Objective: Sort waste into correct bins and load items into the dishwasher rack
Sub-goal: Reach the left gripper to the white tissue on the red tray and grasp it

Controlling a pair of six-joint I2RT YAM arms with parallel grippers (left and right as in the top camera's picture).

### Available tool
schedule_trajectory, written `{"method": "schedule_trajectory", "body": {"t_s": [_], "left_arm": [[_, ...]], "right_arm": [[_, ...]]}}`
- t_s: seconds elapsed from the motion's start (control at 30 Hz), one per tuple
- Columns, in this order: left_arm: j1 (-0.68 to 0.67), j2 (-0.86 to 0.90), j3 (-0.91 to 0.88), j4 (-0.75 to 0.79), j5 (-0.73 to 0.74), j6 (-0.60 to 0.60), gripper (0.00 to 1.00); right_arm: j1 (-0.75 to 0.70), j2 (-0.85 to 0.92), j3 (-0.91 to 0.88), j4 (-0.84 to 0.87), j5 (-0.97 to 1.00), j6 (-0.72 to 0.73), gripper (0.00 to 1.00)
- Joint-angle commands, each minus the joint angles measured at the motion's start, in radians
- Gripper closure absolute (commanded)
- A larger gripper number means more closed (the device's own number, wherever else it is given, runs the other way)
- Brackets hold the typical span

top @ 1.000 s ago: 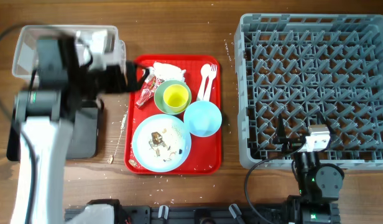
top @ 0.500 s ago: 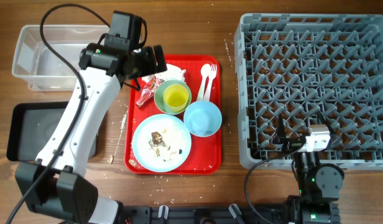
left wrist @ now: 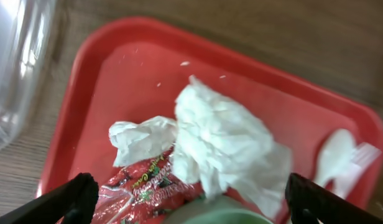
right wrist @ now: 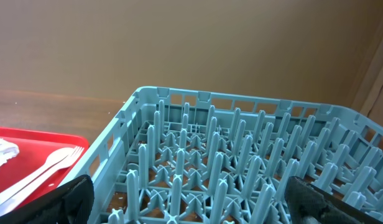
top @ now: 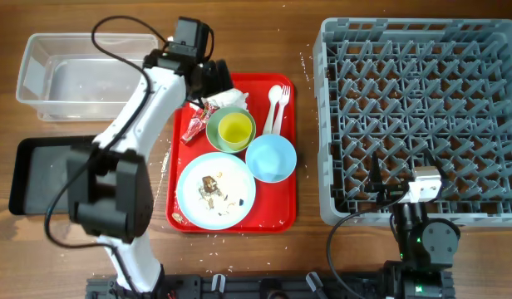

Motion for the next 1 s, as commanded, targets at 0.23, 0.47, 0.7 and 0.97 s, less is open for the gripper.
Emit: {"method": "schedule_trajectory", "body": {"t_s": [0.23, 0.47, 0.7, 0.97], "left_arm": [[-0.002, 0.083, 0.012, 0.04, -0.127, -0.085, 0.41], [-0.004, 0.088, 0.009, 0.001, -0.127, -0.084, 0.62], [-0.004, 0.09, -0.062, 0.049, -0.127, -0.084, 0.69], [-0.004, 0.077, -0.064, 0.053, -0.127, -0.077, 0.96]], "right_arm": [[-0.005, -0.006, -0.001, 0.004, 0.009, -0.009, 0.0], [-0.005, -0.006, -0.001, 0.003, 0.009, -0.009, 0.0], [-0.005, -0.006, -0.001, 0.004, 0.009, -0.009, 0.0], [-0.005, -0.006, -0.001, 0.004, 0.009, -0.009, 0.0]]}}
